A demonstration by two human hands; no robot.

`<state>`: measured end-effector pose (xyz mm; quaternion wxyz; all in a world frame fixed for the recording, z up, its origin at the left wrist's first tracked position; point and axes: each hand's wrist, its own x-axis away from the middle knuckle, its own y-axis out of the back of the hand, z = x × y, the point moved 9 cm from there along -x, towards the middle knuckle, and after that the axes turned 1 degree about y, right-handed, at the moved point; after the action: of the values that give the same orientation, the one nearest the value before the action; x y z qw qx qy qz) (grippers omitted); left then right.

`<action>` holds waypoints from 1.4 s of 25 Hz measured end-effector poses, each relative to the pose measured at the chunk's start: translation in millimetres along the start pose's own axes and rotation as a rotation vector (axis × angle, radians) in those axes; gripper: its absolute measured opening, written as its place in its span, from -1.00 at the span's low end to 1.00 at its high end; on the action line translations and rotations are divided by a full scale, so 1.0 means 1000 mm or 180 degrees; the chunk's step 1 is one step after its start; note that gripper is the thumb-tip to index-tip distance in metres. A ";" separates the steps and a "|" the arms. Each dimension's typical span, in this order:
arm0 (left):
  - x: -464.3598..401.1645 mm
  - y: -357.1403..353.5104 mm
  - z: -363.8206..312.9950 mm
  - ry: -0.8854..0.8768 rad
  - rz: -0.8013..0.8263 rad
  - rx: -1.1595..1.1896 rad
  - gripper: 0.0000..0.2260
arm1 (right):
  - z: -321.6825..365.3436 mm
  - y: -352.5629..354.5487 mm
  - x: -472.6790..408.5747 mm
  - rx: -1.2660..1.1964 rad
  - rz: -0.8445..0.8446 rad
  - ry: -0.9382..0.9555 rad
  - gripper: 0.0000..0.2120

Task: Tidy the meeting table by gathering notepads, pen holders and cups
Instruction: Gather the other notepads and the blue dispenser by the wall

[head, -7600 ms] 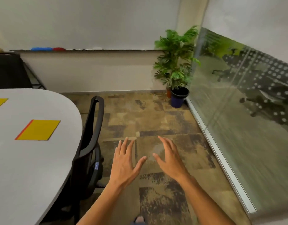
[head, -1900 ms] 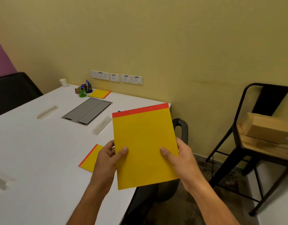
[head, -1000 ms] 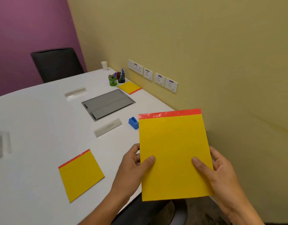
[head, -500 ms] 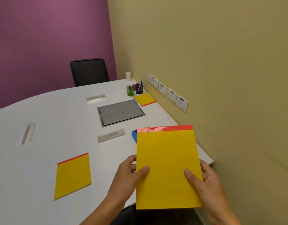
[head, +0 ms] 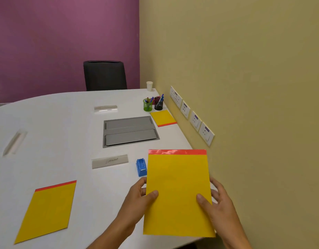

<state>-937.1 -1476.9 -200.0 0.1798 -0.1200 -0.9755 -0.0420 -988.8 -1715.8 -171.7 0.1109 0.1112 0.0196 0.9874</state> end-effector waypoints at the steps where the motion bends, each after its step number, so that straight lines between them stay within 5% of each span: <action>1: -0.004 0.000 -0.001 -0.0013 -0.0001 -0.0092 -0.71 | 0.004 0.003 -0.004 0.0064 -0.0049 0.0053 -0.49; 9: -0.062 -0.036 -0.005 0.0253 -0.0752 0.0109 -0.65 | -0.009 0.030 -0.103 0.0488 0.0598 -0.0151 -0.38; 15: -0.095 -0.046 -0.010 0.0431 -0.1230 0.0261 -0.59 | -0.037 0.038 -0.156 0.0717 0.0965 -0.0266 -0.49; 26: -0.186 0.000 -0.045 0.0406 -0.0655 -0.0355 -0.73 | -0.019 -0.006 -0.234 0.0909 0.0728 -0.0236 -0.09; 31: -0.234 0.024 -0.039 0.0393 -0.0541 -0.0142 -0.76 | -0.022 -0.038 -0.273 0.0937 0.0579 -0.0281 -0.11; 35: -0.271 0.031 -0.027 0.0392 -0.0656 0.0000 -0.75 | -0.047 -0.050 -0.286 0.0982 0.0545 -0.0598 -0.43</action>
<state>-675.0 -1509.7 -271.2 0.2340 -0.0164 -0.9697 -0.0675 -716.8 -1732.1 -282.6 0.0095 0.2198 0.1508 0.9638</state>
